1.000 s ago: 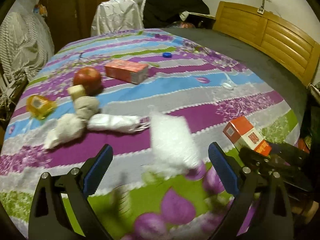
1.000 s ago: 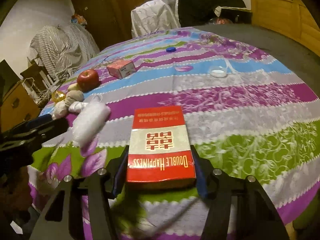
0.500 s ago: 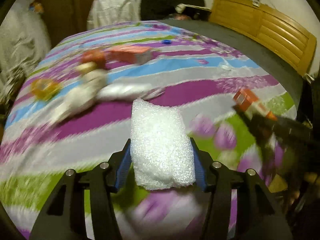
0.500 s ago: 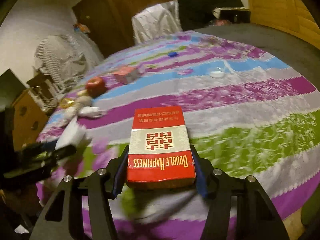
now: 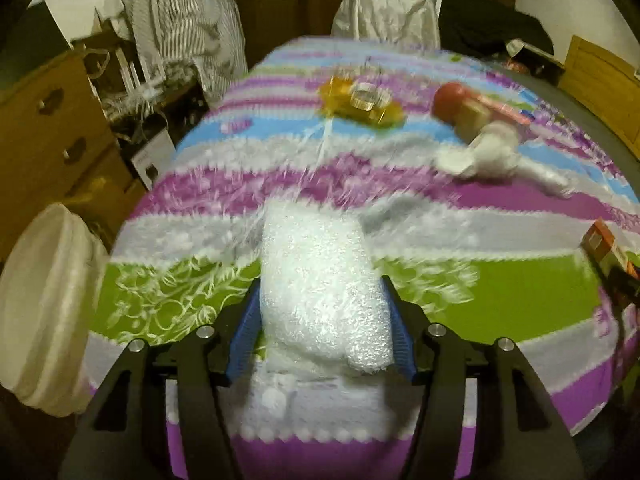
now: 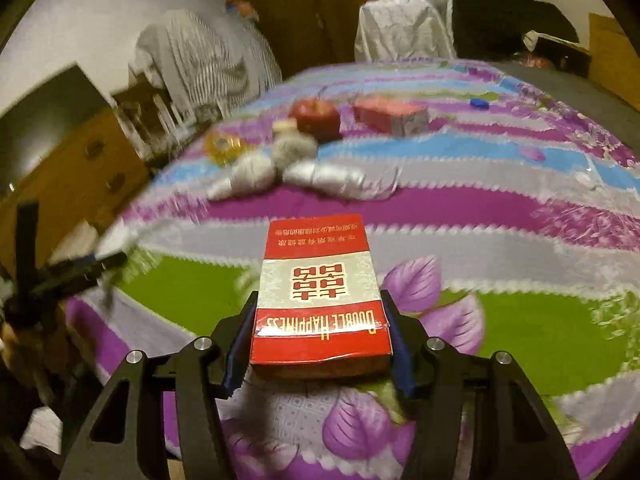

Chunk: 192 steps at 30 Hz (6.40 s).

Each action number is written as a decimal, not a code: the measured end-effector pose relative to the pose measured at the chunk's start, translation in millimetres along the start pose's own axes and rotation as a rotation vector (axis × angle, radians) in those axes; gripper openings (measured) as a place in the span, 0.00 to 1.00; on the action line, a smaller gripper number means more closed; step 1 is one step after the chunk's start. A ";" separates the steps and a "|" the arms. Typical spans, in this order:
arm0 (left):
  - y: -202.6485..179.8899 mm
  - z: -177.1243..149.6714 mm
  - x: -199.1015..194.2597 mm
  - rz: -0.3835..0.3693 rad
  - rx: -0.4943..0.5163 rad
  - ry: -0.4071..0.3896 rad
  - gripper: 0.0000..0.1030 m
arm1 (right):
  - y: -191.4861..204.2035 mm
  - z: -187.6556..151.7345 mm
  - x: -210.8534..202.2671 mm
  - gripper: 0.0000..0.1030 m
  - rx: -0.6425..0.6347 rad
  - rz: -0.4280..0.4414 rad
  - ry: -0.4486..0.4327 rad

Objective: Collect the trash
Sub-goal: 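Carry the bubble-wrap bag and red box over the white bucket with both tools, then open both tools to drop the bubble wrap and red box into the bucket, then move both tools back over the bed toward the remaining trash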

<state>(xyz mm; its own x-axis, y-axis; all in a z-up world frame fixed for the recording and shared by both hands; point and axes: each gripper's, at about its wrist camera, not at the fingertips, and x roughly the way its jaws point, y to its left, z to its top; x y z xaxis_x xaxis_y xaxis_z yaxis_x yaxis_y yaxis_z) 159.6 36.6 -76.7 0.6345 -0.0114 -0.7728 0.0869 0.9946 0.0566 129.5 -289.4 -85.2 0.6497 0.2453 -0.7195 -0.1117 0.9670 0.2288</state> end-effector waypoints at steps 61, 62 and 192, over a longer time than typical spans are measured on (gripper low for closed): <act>155.8 14.5 -131.3 0.379 -0.216 -0.239 0.48 | 322.5 123.4 2.9 0.56 -0.449 0.339 -0.041; 165.7 13.8 -135.2 0.395 -0.221 -0.242 0.48 | 336.0 127.7 5.3 0.56 -0.460 0.352 -0.035; -25.6 0.2 -28.9 0.089 -0.053 -0.013 0.91 | -1.0 116.2 109.8 0.37 -0.314 -0.023 0.120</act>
<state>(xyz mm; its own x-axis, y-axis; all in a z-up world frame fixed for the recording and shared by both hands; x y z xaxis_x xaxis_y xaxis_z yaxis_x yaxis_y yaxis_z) 139.2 11.5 -55.6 0.6475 0.0761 -0.7582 -0.0108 0.9958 0.0907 288.3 -271.4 -88.3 0.5638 0.2112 -0.7984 -0.3363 0.9417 0.0116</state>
